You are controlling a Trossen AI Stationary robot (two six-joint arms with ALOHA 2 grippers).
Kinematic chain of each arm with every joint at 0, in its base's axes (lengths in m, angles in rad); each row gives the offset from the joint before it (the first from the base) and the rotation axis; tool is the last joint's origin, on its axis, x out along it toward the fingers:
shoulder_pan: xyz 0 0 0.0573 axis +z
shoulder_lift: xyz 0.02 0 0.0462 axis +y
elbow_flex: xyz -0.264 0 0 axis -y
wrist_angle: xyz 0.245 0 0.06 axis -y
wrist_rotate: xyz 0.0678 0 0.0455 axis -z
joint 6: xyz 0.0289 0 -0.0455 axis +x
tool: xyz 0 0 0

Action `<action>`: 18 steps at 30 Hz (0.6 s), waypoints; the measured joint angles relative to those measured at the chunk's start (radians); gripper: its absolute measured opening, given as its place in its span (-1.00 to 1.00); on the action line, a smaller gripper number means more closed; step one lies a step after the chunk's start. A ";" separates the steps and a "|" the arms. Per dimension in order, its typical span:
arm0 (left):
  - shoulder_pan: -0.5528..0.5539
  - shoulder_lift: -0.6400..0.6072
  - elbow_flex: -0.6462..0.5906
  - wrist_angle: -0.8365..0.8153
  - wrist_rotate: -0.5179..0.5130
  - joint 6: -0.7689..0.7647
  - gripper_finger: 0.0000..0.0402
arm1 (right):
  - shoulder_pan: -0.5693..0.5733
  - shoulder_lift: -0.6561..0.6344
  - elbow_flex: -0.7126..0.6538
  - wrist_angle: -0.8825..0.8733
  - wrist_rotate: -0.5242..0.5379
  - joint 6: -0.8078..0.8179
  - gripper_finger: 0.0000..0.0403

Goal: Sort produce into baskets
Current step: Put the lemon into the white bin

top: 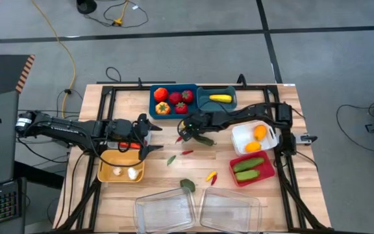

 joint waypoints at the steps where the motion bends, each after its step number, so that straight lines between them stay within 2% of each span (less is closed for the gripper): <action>1: 0.000 0.000 0.000 0.000 0.000 0.000 0.75 | 0.004 -0.013 0.000 -0.014 -0.002 -0.011 0.00; 7: 0.000 0.000 0.000 0.000 0.000 -0.002 0.75 | 0.042 -0.147 0.000 -0.144 -0.033 -0.053 0.05; 10: 0.000 0.000 0.000 0.000 0.000 -0.002 0.75 | 0.070 -0.244 0.000 -0.283 -0.061 -0.073 0.06; 18: 0.000 0.000 0.000 0.002 0.000 -0.020 0.75 | 0.162 -0.519 0.000 -0.717 -0.056 -0.048 0.07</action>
